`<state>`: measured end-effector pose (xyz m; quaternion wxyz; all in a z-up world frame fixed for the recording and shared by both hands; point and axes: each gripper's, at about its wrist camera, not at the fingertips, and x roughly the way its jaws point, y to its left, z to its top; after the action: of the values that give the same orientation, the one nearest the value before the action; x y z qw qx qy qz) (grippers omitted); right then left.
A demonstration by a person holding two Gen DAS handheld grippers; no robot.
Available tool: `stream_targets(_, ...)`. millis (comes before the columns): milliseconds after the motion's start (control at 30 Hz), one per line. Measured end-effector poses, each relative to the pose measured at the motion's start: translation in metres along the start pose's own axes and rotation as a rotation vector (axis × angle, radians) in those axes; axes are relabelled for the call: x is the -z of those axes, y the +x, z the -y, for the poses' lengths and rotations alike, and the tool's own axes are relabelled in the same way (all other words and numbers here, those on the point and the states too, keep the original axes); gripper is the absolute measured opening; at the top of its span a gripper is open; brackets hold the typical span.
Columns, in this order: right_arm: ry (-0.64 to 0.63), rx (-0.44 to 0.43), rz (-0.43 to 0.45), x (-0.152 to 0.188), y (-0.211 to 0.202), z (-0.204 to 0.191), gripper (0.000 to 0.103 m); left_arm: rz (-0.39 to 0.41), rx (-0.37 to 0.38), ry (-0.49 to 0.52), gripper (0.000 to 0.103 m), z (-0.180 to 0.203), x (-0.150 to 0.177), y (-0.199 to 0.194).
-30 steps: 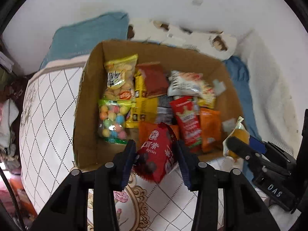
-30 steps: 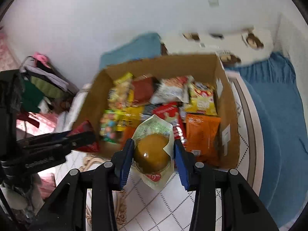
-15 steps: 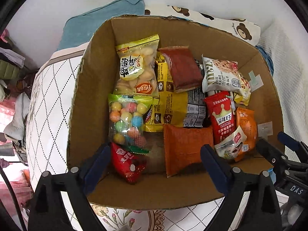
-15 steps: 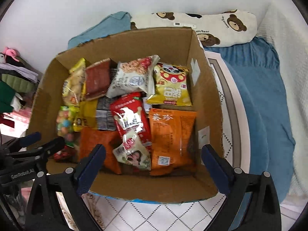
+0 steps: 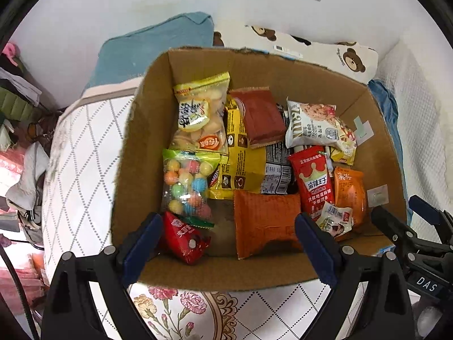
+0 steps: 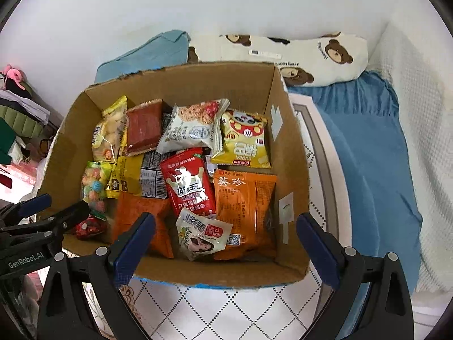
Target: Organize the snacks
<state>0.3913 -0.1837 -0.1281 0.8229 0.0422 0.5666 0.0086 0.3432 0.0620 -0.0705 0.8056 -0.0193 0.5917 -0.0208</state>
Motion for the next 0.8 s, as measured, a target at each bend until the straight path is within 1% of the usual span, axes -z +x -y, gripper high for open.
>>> stream_targets(200, -0.008, 0.003, 0.068, 0.013, -0.031, -0.003, 0.102, 0.088, -0.028, 0.006, 0.096, 0.006, 0.015, -0.031)
stream_targets(333, -0.011, 0.000, 0.124, 0.028, -0.060, -0.003, 0.102, 0.165, -0.031, 0.010, 0.096, 0.009, 0.033, -0.062)
stream_targets(433, -0.001, -0.010, 0.173, 0.044, -0.087, -0.003, 0.102, 0.212, -0.034, 0.013, 0.096, 0.010, 0.049, -0.086)
stream_targets(567, -0.003, -0.016, 0.232, 0.069, -0.121, -0.004, 0.103, 0.262, -0.020, 0.010, 0.096, 0.011, 0.072, -0.113)
stream_targets(700, -0.005, -0.024, 0.271, 0.091, -0.150, -0.004, 0.103, 0.304, -0.037, 0.003, 0.096, 0.011, 0.094, -0.136)
stream_targets(800, -0.008, -0.030, 0.302, 0.110, -0.172, -0.005, 0.103, 0.358, -0.042, -0.010, 0.096, 0.010, 0.112, -0.156)
